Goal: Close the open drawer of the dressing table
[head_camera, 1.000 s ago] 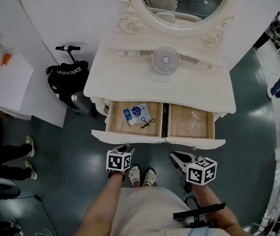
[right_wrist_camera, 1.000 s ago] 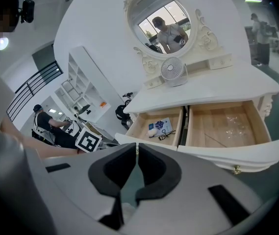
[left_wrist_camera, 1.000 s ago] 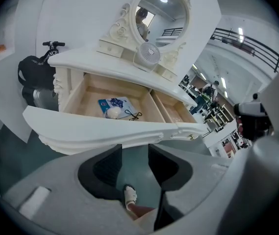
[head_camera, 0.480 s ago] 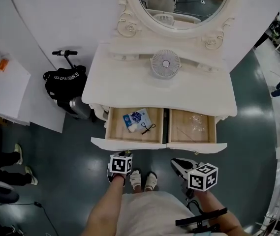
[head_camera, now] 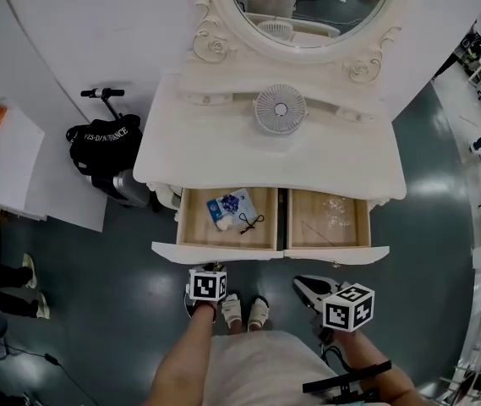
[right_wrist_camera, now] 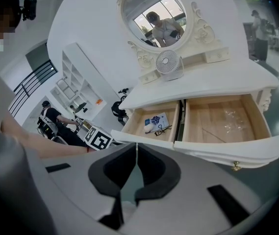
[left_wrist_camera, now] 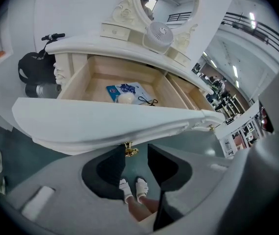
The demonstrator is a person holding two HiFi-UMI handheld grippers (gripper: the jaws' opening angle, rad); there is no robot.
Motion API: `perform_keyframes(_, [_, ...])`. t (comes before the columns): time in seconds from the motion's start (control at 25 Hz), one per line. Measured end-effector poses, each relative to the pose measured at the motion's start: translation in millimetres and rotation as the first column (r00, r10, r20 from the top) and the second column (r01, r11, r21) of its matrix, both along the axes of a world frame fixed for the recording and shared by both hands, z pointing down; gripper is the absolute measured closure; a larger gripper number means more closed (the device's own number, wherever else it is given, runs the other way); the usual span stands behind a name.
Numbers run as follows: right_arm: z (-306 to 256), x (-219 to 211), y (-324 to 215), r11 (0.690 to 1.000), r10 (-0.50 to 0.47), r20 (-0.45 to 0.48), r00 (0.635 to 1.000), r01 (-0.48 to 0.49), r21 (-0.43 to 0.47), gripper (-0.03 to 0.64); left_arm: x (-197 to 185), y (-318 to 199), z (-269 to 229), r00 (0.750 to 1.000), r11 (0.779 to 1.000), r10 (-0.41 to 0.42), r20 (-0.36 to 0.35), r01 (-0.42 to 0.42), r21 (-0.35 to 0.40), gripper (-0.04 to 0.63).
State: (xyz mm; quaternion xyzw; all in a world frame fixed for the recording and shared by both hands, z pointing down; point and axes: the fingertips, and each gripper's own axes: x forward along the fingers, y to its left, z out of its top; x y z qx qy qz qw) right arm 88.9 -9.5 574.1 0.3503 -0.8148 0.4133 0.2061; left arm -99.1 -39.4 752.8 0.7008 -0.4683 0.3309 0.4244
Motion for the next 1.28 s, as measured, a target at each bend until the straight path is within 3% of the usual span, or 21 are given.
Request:
perform_keyframes(0.4, [5.6, -1.8, -3.3, 1.0, -0.008, -0.012, 1.0, 0.008, -0.012, 0.598, -8.9, -12.1, 3.7, 0.998, 1.0, 0.002, 0.064, -0.004, 0.017, 0.52])
perform_keyframes(0.56, [18.5, 0.6, 2.5, 0.992, -0.126, -0.067, 0.99, 0.124, -0.039, 0.598, -8.9, -18.3, 4.3, 0.997, 1.0, 0.012, 0.081, -0.013, 0.021, 0.52])
perform_keyframes(0.84, [32.6, 5.9, -9.6, 0.947, -0.319, -0.178, 0.931, 0.309, -0.083, 0.598, -7.3, -30.9, 2.8, 0.996, 0.999, 0.022, 0.089, -0.024, 0.027, 0.52])
perform_keyframes(1.28, [44.4, -41.7, -28.0, 0.937, -0.349, -0.148, 0.925, 0.343, -0.068, 0.598, -5.8, -46.8, 4.1, 0.996, 0.999, 0.019, 0.087, -0.022, 0.027, 0.52])
